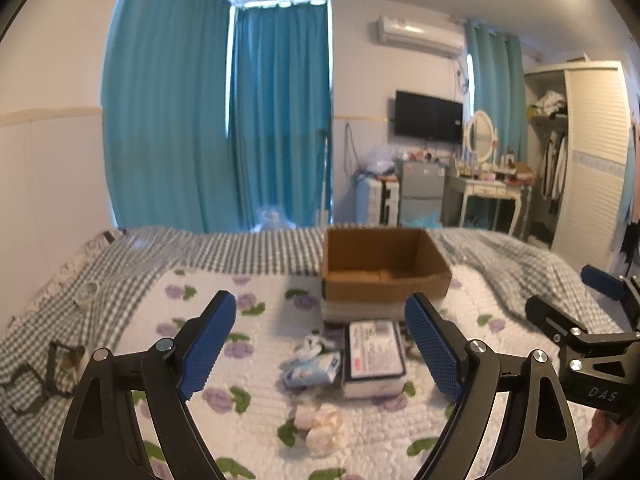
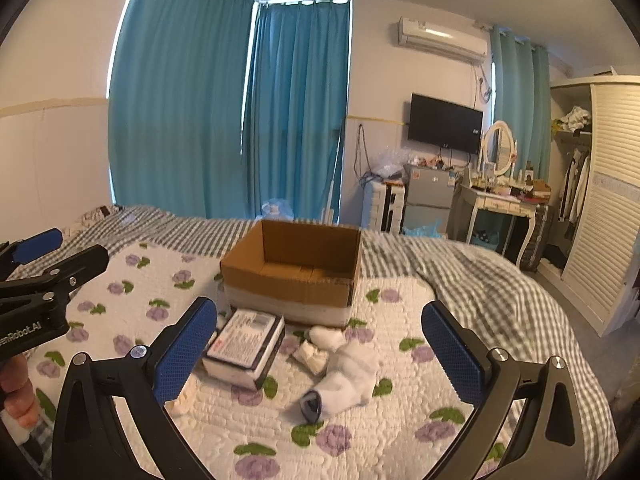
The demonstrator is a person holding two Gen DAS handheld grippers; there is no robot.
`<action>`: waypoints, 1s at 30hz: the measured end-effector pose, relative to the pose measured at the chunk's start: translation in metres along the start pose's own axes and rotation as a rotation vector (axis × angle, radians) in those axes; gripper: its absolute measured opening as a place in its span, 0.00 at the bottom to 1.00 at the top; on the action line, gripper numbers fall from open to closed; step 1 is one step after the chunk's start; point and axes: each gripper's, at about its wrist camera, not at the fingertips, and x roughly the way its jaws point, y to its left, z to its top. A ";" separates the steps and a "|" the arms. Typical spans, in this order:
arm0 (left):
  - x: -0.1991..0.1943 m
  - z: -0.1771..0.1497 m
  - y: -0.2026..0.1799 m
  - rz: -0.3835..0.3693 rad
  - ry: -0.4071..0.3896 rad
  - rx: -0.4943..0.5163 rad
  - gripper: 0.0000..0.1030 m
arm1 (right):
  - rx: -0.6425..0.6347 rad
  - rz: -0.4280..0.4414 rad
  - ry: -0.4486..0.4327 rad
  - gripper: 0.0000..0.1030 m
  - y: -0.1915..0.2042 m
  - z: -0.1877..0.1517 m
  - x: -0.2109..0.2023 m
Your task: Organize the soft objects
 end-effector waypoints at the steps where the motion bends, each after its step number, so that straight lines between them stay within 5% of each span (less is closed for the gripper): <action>1: 0.004 -0.005 0.001 0.006 0.015 0.002 0.85 | 0.002 0.002 0.013 1.00 0.000 -0.004 0.002; 9: 0.077 -0.079 0.007 0.057 0.301 0.006 0.83 | 0.002 0.029 0.194 1.00 0.012 -0.048 0.056; 16: 0.125 -0.127 -0.009 -0.010 0.492 0.003 0.82 | -0.012 0.035 0.280 1.00 0.017 -0.074 0.090; 20: 0.146 -0.142 -0.011 -0.066 0.583 0.006 0.42 | 0.004 0.045 0.315 1.00 0.019 -0.077 0.107; 24: 0.140 -0.137 -0.009 -0.105 0.585 -0.001 0.28 | 0.010 0.057 0.324 1.00 0.023 -0.077 0.115; 30: 0.115 -0.094 0.010 -0.108 0.483 -0.018 0.28 | -0.014 0.093 0.328 1.00 0.046 -0.072 0.127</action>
